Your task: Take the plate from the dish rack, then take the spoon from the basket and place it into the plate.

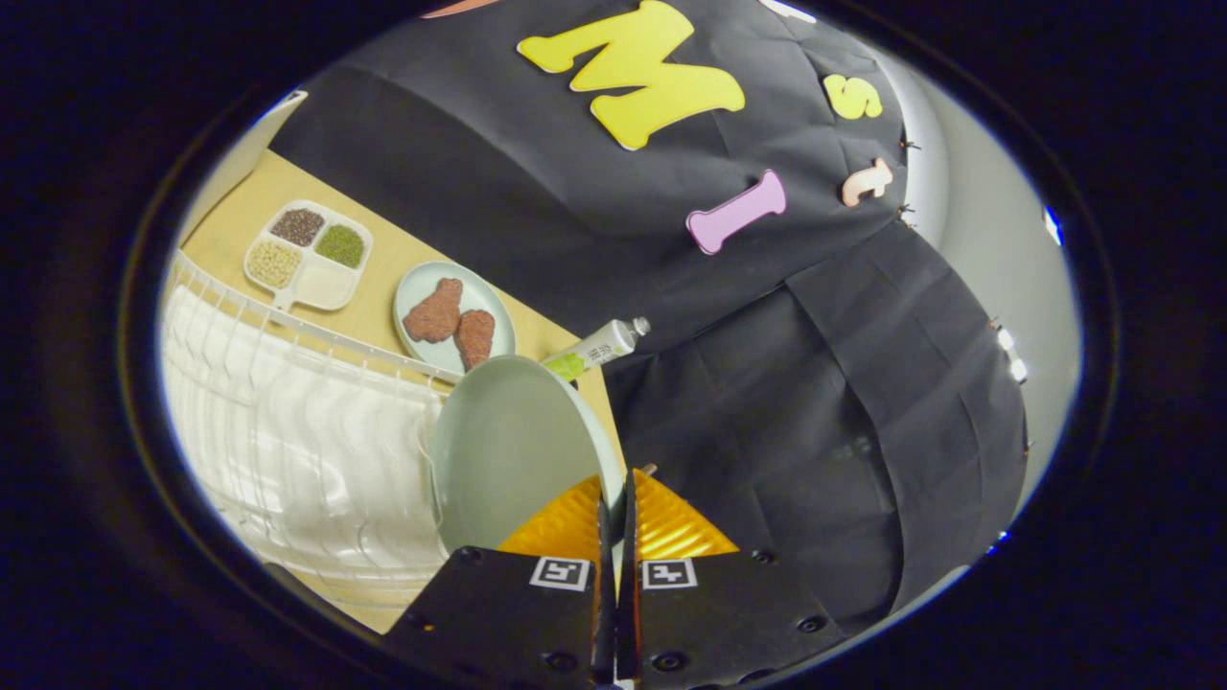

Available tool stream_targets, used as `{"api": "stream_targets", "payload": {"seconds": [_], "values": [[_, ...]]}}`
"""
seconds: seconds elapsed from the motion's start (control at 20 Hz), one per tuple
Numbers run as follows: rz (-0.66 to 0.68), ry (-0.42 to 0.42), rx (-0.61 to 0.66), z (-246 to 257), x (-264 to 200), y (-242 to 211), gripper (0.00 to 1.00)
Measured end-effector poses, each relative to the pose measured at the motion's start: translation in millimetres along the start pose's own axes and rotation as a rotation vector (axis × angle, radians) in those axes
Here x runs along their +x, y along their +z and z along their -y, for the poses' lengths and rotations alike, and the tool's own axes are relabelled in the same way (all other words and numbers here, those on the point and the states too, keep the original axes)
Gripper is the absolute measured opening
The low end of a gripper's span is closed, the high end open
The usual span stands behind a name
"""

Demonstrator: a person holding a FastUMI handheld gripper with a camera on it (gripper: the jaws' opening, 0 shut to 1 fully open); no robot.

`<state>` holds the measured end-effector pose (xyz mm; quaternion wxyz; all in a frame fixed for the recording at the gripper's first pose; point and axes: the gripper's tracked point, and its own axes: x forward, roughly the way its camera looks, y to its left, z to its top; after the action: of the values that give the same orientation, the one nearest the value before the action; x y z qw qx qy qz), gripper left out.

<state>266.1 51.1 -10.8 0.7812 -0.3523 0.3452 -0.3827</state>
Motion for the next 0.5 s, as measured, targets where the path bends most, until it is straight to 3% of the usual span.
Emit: {"api": "stream_targets", "payload": {"seconds": [0.3,0.5], "values": [[0.106,-0.047,-0.003,33,-21,14,0.06],[0.114,0.167,0.059,39,-28,-6,0.06]]}}
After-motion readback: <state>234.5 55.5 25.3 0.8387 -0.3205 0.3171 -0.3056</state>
